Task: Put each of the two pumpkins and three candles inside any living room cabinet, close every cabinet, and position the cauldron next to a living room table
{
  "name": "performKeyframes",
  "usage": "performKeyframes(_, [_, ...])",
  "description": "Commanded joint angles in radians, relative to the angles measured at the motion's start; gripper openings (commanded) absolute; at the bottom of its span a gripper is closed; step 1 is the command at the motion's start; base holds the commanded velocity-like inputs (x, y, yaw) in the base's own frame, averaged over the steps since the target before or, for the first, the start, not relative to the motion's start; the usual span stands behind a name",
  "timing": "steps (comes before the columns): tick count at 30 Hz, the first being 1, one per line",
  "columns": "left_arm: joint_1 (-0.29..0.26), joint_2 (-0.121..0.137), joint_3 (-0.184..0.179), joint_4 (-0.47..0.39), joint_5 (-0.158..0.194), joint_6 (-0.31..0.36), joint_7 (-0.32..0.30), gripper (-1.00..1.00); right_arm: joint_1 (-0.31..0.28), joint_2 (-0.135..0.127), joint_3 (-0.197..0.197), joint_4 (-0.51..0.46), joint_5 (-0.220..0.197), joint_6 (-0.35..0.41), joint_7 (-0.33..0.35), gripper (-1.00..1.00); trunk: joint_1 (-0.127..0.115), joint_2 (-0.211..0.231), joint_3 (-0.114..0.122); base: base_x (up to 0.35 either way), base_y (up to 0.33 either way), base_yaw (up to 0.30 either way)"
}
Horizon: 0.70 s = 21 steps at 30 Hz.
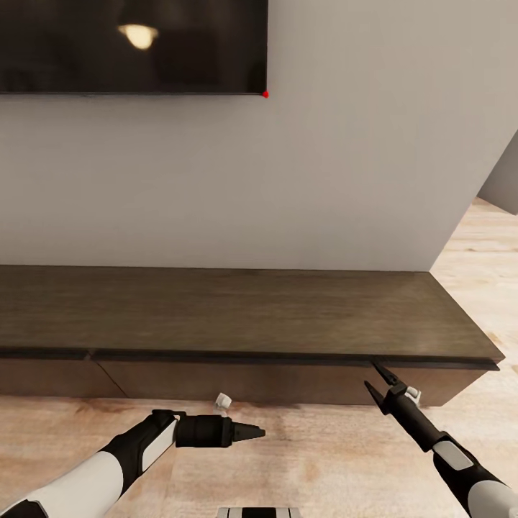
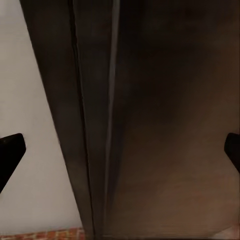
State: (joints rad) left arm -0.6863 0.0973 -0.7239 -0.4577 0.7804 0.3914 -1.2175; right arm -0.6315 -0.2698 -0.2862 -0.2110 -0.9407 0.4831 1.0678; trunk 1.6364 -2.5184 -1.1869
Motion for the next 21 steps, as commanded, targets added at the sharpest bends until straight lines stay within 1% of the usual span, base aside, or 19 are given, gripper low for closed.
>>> performKeyframes(1, [-0.001, 0.001, -0.006, -0.001, 0.01, 0.01, -0.001, 1.0, 0.0, 0.0, 0.008, -0.004, -0.007, 0.008, 0.006, 1.0, 0.0, 0.0, -0.001, 0.0, 0.0, 0.0])
performKeyframes(4, [-0.001, 0.002, -0.006, -0.001, 0.01, 0.01, -0.001, 1.0, 0.0, 0.0, 0.025, -0.017, -0.007, 0.009, 0.017, 1.0, 0.0, 0.0, -0.001, 0.0, 0.0, 0.0])
performKeyframes(7, [-0.001, 0.001, -0.006, -0.001, 0.01, 0.01, -0.001, 1.0, 0.0, 0.0, 0.03, -0.022, -0.007, 0.009, 0.022, 1.0, 0.0, 0.0, -0.001, 0.0, 0.0, 0.0])
performKeyframes(10, [-0.001, 0.002, -0.006, -0.001, 0.01, 0.01, 0.0, 1.0, 0.0, 0.0, 0.032, -0.023, -0.007, 0.009, 0.023, 1.0, 0.0, 0.0, -0.001, 0.0, 0.0, 0.0])
performKeyframes(15, [-0.001, 0.001, -0.006, -0.001, 0.01, 0.01, 0.0, 1.0, 0.0, 0.0, 0.033, -0.025, -0.007, 0.009, 0.024, 1.0, 0.002, -0.001, -0.02, 0.0, 0.0, 0.0])
performKeyframes(21, [-0.001, 0.001, -0.006, -0.001, 0.01, 0.01, -0.001, 1.0, 0.0, 0.0, 0.033, -0.025, -0.007, 0.008, 0.025, 1.0, 0.002, -0.001, -0.02, 0.0, 0.0, 0.0])
